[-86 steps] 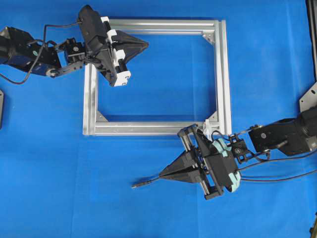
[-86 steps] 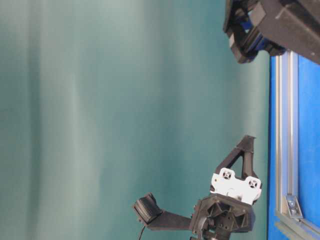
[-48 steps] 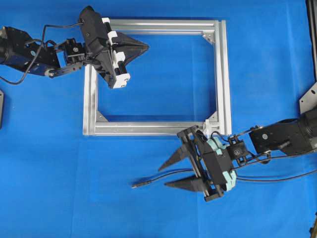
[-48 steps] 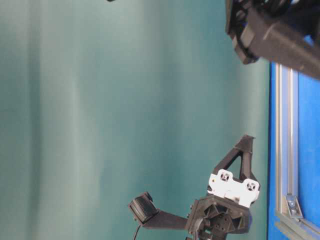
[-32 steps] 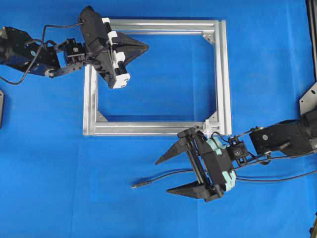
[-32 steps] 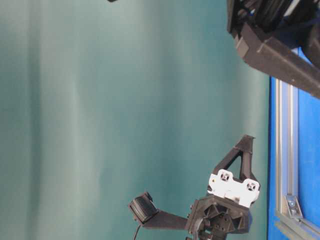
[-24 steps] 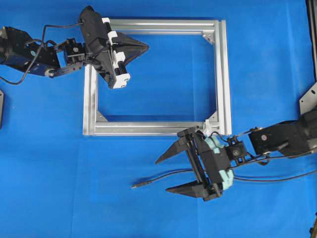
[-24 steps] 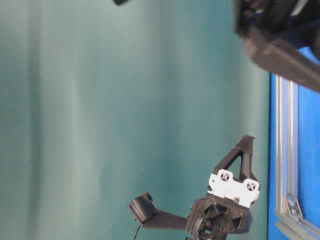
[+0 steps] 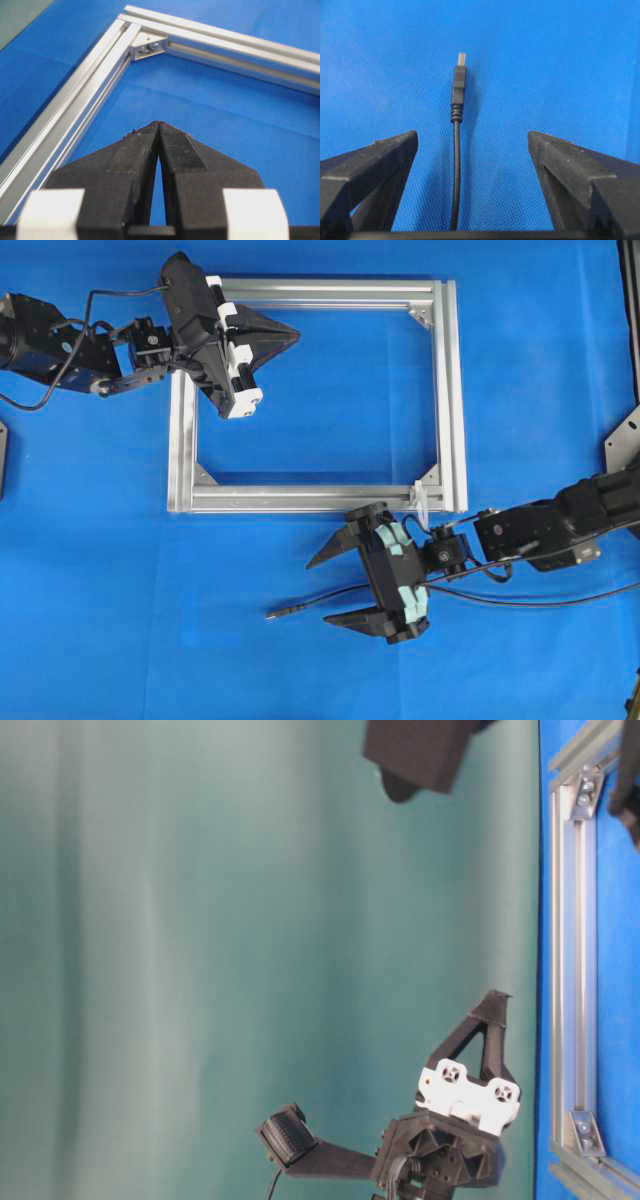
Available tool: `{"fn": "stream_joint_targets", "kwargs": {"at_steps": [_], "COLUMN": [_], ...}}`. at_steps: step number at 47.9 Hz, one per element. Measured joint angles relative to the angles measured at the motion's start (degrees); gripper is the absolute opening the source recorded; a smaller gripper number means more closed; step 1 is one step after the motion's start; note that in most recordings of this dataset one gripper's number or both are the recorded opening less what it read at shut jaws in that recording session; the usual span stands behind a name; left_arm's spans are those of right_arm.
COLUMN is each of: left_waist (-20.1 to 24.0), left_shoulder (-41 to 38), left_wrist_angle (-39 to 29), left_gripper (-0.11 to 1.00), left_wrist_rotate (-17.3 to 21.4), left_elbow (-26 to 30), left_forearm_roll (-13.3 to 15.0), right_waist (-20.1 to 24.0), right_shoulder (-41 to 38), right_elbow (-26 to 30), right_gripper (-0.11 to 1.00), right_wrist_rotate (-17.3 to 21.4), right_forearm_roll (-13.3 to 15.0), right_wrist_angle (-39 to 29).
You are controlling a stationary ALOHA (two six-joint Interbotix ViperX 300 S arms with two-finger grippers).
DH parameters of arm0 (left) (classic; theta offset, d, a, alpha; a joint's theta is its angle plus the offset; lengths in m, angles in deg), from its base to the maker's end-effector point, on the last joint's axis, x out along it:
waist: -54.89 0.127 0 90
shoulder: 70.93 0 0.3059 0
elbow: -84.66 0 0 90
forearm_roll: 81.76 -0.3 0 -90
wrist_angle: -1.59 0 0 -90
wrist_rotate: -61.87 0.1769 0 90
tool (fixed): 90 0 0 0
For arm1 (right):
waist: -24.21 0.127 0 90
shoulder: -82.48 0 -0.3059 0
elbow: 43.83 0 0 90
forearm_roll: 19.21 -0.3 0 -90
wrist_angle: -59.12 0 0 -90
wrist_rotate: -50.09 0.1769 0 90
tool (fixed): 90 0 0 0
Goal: Insert the wire through the string loop located on the right side.
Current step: 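Open the right gripper and lower it over the black USB cable end, then close the right gripper on the cable just behind the USB plug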
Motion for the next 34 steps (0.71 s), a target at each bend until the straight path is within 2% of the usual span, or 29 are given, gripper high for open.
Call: {"fn": "stream_joint_targets", "kwargs": {"at_steps": [15,19,23,29,34], "left_waist": [0.0,0.0,0.0,0.0,0.0], "left_shoulder": [0.0,0.0,0.0,0.1,0.1], "left_wrist_angle": [-0.5,-0.6,-0.6,-0.5,-0.6], "left_gripper": [0.0,0.0,0.0,0.0,0.0], "left_wrist_rotate": [0.0,0.0,0.0,0.0,0.0], "left_elbow": [-0.2,-0.3,-0.6,-0.7,-0.7], "left_forearm_roll": [0.0,0.0,0.0,0.0,0.0], "right_waist": [0.0,0.0,0.0,0.0,0.0], "right_shoulder": [-2.4,-2.4,-2.4,-2.4,-2.4], "right_elbow": [1.6,1.6,1.6,1.6,1.6], "right_gripper": [0.82,0.78,0.61,0.23,0.03], "right_wrist_rotate": [0.0,0.0,-0.3,-0.4,-0.5], "right_forearm_roll": [-0.1,-0.2,-0.1,0.3,0.5], "right_wrist_angle": [0.0,0.0,0.0,0.0,0.1]}}
